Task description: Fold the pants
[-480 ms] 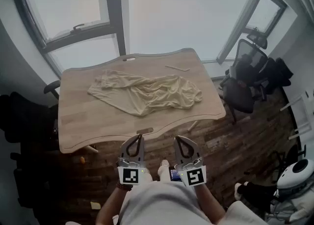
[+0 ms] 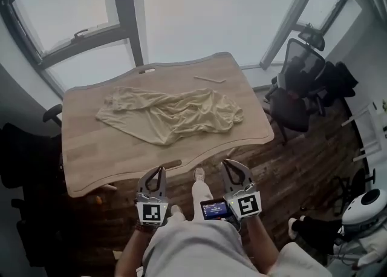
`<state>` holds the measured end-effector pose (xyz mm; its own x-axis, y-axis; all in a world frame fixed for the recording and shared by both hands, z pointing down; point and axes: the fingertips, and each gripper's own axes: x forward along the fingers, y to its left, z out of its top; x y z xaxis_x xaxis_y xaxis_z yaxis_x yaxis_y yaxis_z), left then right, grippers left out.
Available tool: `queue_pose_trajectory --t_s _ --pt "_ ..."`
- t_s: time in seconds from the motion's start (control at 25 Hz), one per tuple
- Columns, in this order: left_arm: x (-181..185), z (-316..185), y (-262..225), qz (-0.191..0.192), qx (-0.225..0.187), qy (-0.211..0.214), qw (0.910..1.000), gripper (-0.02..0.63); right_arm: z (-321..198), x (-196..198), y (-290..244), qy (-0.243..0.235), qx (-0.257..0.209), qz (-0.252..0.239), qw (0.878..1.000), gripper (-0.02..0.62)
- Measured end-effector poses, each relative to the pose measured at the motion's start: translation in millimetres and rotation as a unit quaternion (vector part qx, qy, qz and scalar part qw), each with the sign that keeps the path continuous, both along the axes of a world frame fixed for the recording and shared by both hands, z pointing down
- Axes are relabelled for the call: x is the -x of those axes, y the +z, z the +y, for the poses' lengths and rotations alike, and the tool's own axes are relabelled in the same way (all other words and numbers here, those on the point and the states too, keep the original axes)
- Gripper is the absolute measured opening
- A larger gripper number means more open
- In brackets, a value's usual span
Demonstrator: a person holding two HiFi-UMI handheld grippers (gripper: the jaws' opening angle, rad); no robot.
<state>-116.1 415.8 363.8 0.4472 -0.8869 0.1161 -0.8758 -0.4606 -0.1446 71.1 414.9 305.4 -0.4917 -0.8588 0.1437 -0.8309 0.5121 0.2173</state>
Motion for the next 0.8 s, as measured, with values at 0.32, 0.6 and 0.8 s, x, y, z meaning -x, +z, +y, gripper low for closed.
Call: queue_pose_trajectory --t_s 0.32,0.6,0.8 --pt "-35.6 -77.4 41.1 -0.033 0.048 0.012 0.9983 0.011 -91.3 -61.4 57.7 0.001 0.055 0.028 0.998 0.006" --pt "-91.0 -161.9 71.4 -0.051 0.097 0.022 0.9937 0.037 -184.9 -117.7 114.7 -0.047 0.119 0.059 0.99 0.013" --pt "-139.6 -215.9 90.2 -0.086 0.112 0.056 0.9885 0.041 -228.9 -162.3 165.1 -0.054 0.166 0.064 0.983 0.018"
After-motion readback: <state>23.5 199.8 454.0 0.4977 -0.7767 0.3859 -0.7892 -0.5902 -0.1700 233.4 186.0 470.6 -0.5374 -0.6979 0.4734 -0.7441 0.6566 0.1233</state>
